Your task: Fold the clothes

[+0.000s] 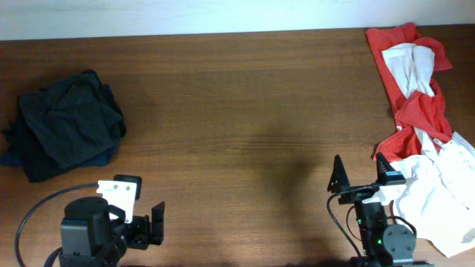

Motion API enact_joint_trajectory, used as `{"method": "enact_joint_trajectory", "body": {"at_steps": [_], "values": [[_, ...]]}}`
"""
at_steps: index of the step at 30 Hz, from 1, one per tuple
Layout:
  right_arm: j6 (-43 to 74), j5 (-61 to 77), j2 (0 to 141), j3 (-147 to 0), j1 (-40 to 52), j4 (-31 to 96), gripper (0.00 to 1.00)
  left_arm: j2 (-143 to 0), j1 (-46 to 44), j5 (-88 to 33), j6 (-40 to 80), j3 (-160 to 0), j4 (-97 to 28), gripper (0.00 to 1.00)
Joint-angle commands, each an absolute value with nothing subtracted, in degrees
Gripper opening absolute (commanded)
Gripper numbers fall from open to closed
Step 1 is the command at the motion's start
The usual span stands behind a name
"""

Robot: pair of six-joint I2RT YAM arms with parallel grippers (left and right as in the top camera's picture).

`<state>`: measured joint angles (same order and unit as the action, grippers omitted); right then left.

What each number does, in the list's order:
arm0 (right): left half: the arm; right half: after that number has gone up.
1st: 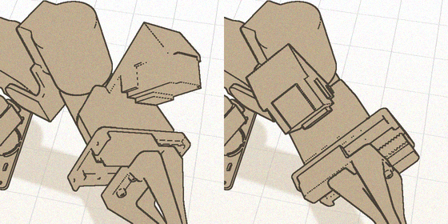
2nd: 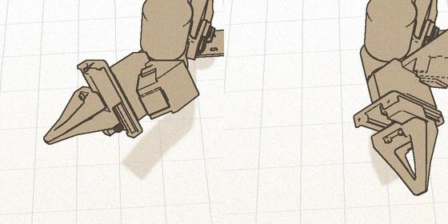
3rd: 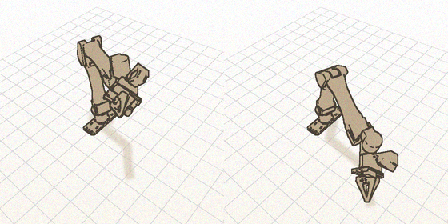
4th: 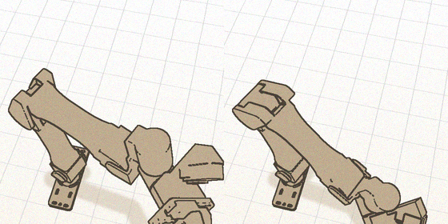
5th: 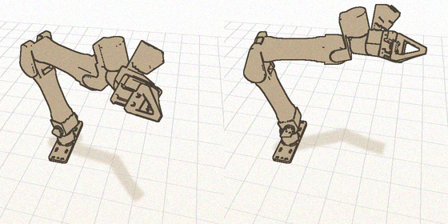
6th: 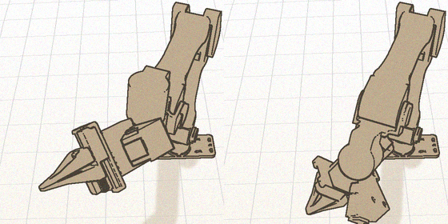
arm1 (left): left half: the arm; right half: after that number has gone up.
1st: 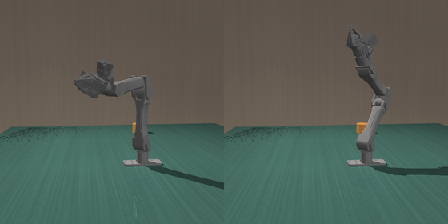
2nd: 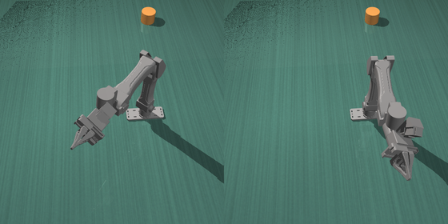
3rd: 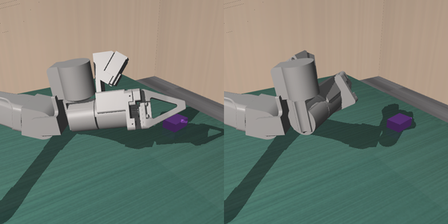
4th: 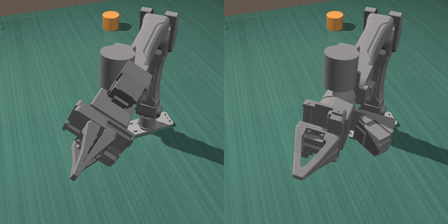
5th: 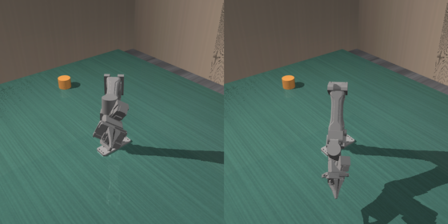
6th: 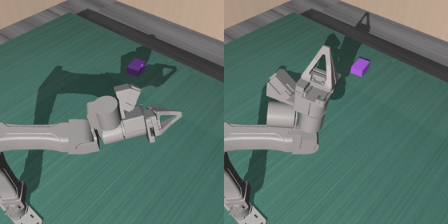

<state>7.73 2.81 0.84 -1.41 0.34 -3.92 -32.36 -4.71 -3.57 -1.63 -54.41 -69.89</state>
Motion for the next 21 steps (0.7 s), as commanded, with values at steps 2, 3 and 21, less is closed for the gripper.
{"method": "enact_joint_trajectory", "body": {"at_steps": [2, 3, 21], "values": [[6.2, 2.7, 0.2, -0.3, -0.1, 2.3, 0.99, -32.2, -4.6, -3.2, -1.0, -54.3, -69.8, 0.99], [6.2, 2.7, 0.2, -0.3, -0.1, 4.9, 0.99, -32.2, -4.6, -3.2, -1.0, -54.3, -69.8, 0.99], [6.2, 2.5, 0.2, -0.3, -0.1, 4.3, 0.99, -32.2, -4.6, -3.2, -1.1, -54.3, -69.8, 0.99]]}}
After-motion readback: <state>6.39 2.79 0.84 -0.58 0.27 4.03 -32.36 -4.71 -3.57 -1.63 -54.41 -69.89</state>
